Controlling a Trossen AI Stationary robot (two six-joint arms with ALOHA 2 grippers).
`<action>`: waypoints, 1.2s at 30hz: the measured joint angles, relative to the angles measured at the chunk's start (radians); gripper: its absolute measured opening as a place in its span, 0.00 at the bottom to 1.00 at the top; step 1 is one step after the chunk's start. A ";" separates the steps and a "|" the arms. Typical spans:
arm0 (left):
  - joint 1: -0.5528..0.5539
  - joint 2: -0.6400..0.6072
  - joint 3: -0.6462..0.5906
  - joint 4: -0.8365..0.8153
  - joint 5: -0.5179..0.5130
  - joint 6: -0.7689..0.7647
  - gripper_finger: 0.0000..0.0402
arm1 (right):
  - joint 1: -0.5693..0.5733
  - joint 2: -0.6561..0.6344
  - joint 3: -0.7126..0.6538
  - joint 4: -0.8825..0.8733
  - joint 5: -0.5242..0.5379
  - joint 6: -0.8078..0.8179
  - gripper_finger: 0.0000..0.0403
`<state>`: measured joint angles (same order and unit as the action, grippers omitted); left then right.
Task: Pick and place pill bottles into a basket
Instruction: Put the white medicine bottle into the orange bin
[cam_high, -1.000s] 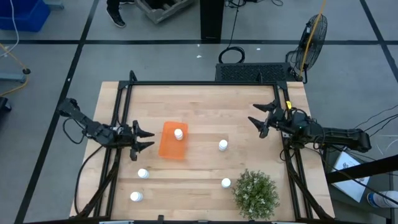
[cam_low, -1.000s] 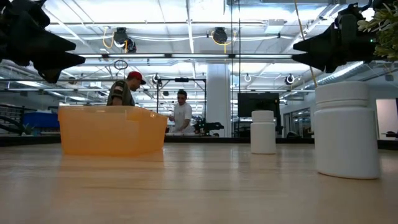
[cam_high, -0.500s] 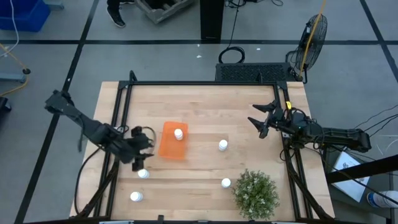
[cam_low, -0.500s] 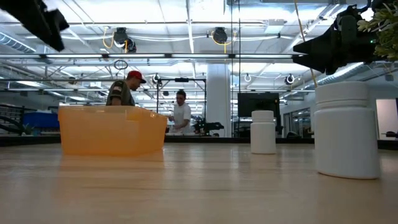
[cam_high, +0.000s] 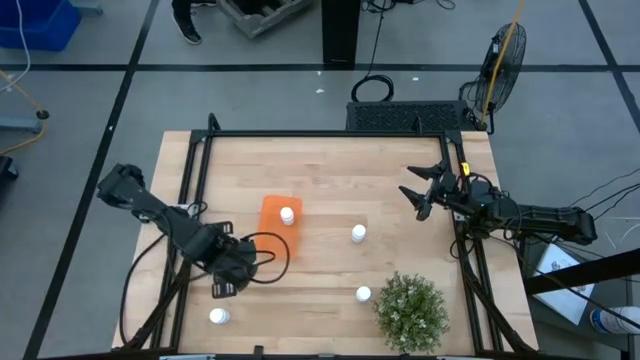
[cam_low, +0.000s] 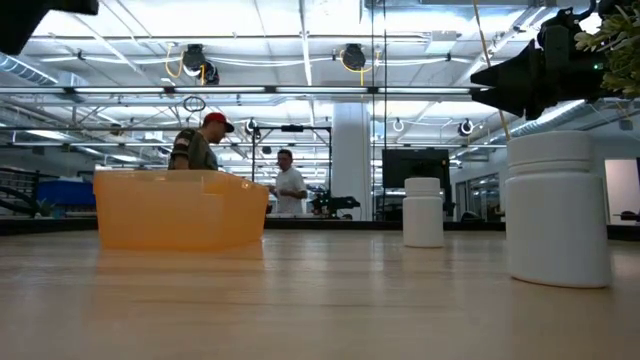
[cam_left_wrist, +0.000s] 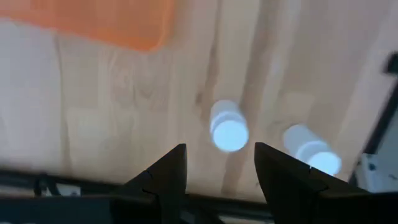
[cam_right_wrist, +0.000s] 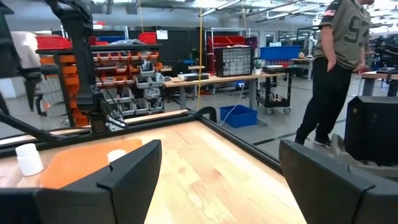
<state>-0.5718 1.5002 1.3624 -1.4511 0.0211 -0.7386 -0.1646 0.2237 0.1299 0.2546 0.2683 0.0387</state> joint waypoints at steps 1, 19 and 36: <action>-0.002 0.002 -0.015 0.005 0.000 -0.010 0.47 | 0.000 0.000 0.000 0.003 -0.001 0.000 0.78; -0.009 -0.063 -0.320 0.213 0.115 -0.232 0.48 | 0.000 0.000 0.001 0.011 0.023 0.001 0.78; -0.005 -0.063 -0.320 0.256 0.070 -0.410 0.53 | 0.000 0.000 0.001 0.010 0.019 0.025 0.78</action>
<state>-0.5764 1.4372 1.0420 -1.1948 0.0910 -1.1491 -0.1650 0.2234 0.1310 0.2645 0.2876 0.0635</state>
